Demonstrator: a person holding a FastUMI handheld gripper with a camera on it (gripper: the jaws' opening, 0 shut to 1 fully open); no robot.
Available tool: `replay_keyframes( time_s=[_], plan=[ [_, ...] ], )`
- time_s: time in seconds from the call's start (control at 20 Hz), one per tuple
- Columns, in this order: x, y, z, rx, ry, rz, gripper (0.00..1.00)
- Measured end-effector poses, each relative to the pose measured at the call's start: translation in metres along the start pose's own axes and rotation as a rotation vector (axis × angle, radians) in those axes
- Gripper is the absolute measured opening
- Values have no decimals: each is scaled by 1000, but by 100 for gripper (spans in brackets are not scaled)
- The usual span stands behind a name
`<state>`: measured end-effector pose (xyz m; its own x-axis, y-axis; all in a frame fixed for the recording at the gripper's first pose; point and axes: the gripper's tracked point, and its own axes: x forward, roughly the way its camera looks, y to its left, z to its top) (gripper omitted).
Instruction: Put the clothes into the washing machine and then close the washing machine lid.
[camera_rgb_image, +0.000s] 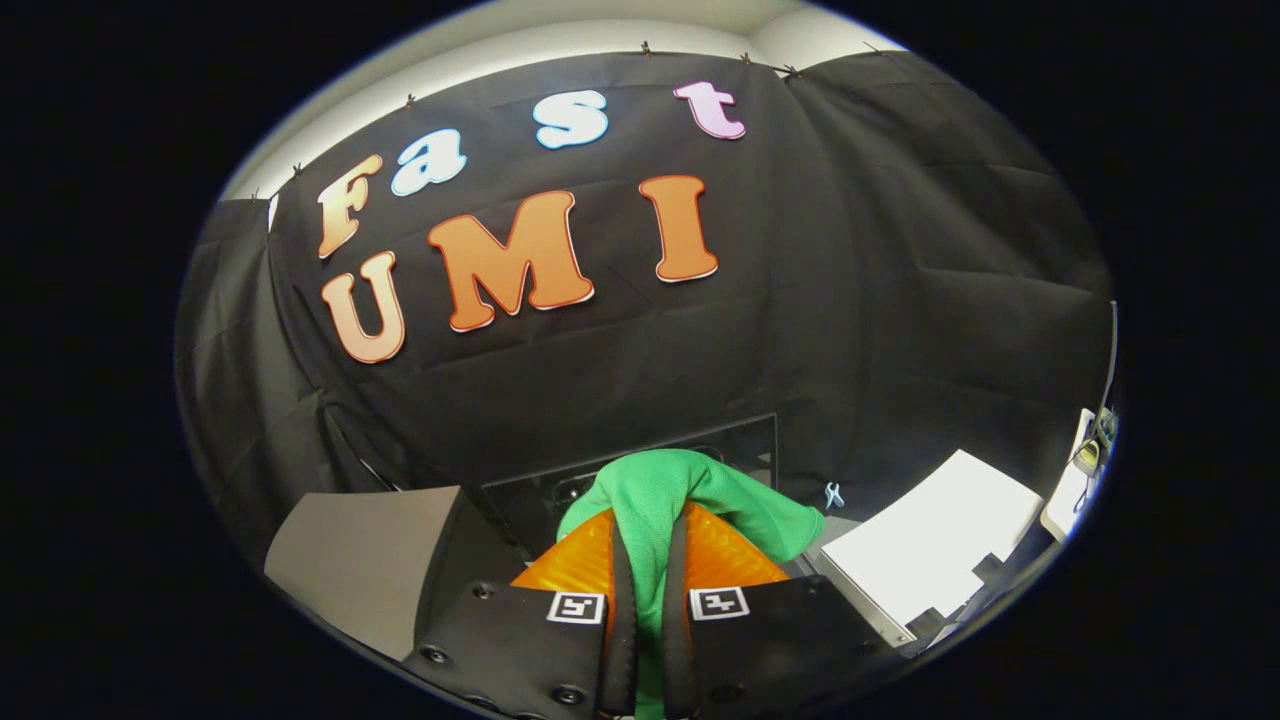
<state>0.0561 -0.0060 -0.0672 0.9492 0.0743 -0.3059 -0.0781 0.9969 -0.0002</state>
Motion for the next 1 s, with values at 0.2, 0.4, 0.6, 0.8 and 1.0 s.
replay_keyframes(
  time_s=[0.2, 0.4, 0.6, 0.8, 1.0],
  plan=[
    [16, -22, -29, -9, 54, -49, 18],
    [26, -37, -64, 14, 123, -77, 18],
    [47, -44, -110, 31, 207, -94, 18],
    [73, -43, -162, 33, 302, -97, 18],
    [88, -38, -208, 26, 383, -86, 18]
  ],
)
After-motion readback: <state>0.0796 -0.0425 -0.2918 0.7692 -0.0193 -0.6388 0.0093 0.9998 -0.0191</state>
